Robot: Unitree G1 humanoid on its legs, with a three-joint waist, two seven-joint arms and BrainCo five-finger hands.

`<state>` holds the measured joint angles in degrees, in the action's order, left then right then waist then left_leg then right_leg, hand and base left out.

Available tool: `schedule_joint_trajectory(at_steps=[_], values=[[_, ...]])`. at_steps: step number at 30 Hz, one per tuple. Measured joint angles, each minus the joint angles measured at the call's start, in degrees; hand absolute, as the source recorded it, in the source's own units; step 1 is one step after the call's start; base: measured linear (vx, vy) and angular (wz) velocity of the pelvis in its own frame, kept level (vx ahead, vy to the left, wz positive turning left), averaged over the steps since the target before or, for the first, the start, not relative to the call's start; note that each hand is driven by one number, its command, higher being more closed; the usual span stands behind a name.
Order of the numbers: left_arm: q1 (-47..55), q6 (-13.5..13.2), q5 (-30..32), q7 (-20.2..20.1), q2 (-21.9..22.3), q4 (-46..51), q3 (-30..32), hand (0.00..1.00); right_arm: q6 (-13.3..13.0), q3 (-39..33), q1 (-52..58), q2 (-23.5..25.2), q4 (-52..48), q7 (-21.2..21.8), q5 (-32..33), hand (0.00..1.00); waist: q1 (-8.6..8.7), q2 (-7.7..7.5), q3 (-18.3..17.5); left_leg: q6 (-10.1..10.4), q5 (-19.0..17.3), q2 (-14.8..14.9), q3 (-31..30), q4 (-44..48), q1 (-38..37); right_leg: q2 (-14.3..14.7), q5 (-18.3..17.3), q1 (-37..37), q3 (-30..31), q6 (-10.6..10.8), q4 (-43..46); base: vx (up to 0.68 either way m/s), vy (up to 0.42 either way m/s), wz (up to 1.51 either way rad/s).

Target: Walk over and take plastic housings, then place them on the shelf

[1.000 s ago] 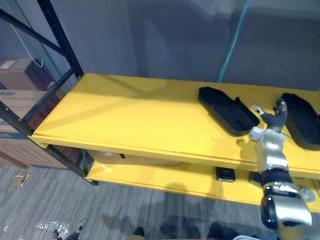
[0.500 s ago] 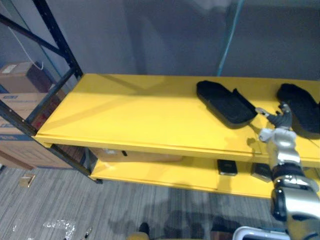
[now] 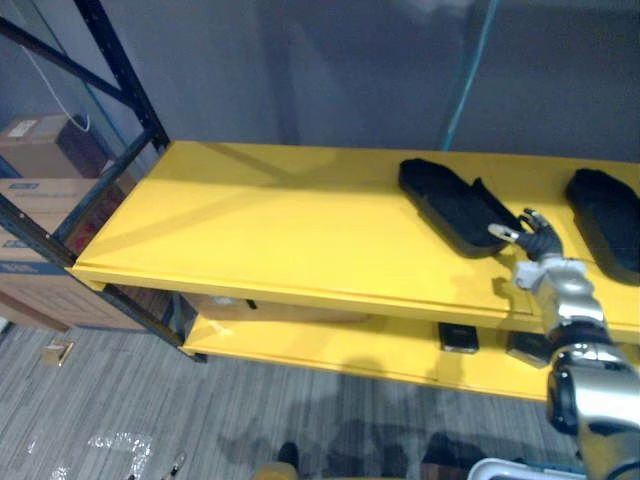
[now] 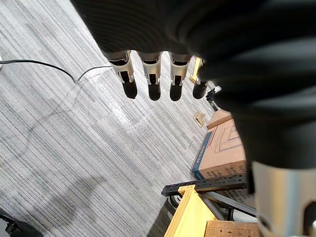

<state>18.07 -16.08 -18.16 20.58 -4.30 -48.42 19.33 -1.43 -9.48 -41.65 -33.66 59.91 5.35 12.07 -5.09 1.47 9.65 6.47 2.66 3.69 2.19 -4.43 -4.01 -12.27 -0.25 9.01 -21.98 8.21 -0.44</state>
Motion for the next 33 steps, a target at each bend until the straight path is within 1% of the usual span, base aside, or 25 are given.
schedule_joint_trajectory(at_steps=[2,7,10,15,16,19,22,24,25,26,30,33], values=[[0.01,0.02,-0.01,-0.39,-0.01,0.0,0.0,0.0,0.0,0.0,0.0,0.0,0.35,0.08,-0.04,0.0,0.1,0.0,0.0,0.0,0.0,0.0,-0.01,-0.01,-0.04,0.0,0.0,0.03,0.0,0.0,0.0,0.0,0.0,0.0],[0.0,0.09,-0.02,-0.66,-0.27,0.01,-0.01,0.0,-0.01,0.15,0.0,-0.12,-0.01,1.97,-1.14,0.0,0.78,-0.08,0.05,0.0,0.0,0.0,0.02,-0.05,-0.03,0.0,0.0,0.03,0.06,0.0,-0.02,0.0,0.0,0.0],[-0.05,0.17,0.0,-0.76,-0.81,0.03,-0.02,0.0,0.09,1.4,0.16,-0.22,-1.22,3.33,-1.17,0.0,1.29,-0.09,0.06,-0.01,-0.01,0.02,0.29,-0.05,-0.04,0.01,0.0,-0.04,0.29,0.0,-0.04,0.01,0.0,-0.03],[-0.15,0.3,0.01,-0.77,-2.17,0.13,-0.03,0.0,0.22,2.57,2.43,-0.58,-6.24,6.03,-1.69,0.0,1.47,-0.11,0.06,-0.08,-0.1,0.17,1.58,-0.06,-0.13,0.05,0.02,-0.94,1.77,0.03,0.14,-0.01,0.005,-0.13],[-0.18,0.32,0.01,-0.77,-2.16,0.16,-0.06,0.0,0.23,3.45,3.65,-0.6,-8.01,6.44,-1.69,0.0,2.05,-0.17,0.1,-0.09,-0.11,0.18,1.59,-0.06,-0.16,0.04,0.02,-0.95,1.82,0.03,0.18,0.01,0.0,-0.04],[-0.37,0.55,0.01,-0.77,-2.16,0.24,-0.11,0.0,0.28,4.03,5.54,-0.64,-10.28,7.92,-1.69,0.0,2.68,-0.22,0.13,-0.09,-0.11,0.26,1.73,-0.06,-0.18,0.08,0.03,-1.0,1.92,0.04,0.2,0.0,-0.001,-0.01],[-0.83,1.06,0.02,-0.74,-2.17,0.28,-0.11,0.0,0.73,4.08,7.17,-0.75,-12.37,9.62,-1.73,0.0,2.78,-0.22,0.13,-0.05,-0.14,0.44,2.12,-0.06,-0.25,0.2,0.04,-1.19,2.23,0.06,0.24,-0.01,-0.002,-0.07],[-0.95,1.42,0.02,-0.74,-2.17,0.31,-0.1,0.0,1.73,4.6,7.71,-0.75,-14.56,11.03,-1.86,0.0,2.76,-0.22,0.13,0.04,-0.21,0.74,3.06,-0.06,-0.48,0.4,0.04,-1.78,3.17,0.06,0.53,-0.01,-0.007,-0.18],[-0.97,1.54,0.02,-0.74,-2.17,0.32,-0.1,0.0,1.79,4.8,7.74,-0.75,-15.04,11.22,-1.86,0.0,2.77,-0.22,0.12,0.04,-0.21,0.78,3.19,-0.06,-0.47,0.42,0.04,-1.92,3.34,0.06,0.63,-0.01,-0.008,-0.13],[-1.17,1.64,0.03,-0.74,-2.17,0.47,-0.1,0.0,1.94,5.01,8.36,-0.86,-16.47,11.99,-1.86,0.0,3.0,-0.22,0.12,0.04,-0.21,0.8,3.18,-0.06,-0.44,0.42,0.04,-1.95,3.34,0.06,0.68,-0.01,-0.005,-0.04],[-1.93,1.64,0.03,-0.74,-2.2,0.68,-0.08,0.0,3.14,5.12,10.78,-1.03,-20.23,14.07,-1.89,0.0,3.17,-0.22,0.12,0.04,-0.21,0.8,3.18,-0.06,-0.47,0.41,0.04,-1.99,3.36,0.07,0.76,0.0,0.0,0.0],[-2.0,1.65,0.06,-0.74,-2.2,0.69,-0.07,0.0,4.12,5.22,12.36,-1.02,-23.04,14.74,-2.25,0.0,3.5,-0.22,0.12,0.04,-0.21,0.81,3.22,-0.06,-0.45,0.42,0.04,-2.14,3.41,0.08,0.76,0.0,0.0,0.0]])
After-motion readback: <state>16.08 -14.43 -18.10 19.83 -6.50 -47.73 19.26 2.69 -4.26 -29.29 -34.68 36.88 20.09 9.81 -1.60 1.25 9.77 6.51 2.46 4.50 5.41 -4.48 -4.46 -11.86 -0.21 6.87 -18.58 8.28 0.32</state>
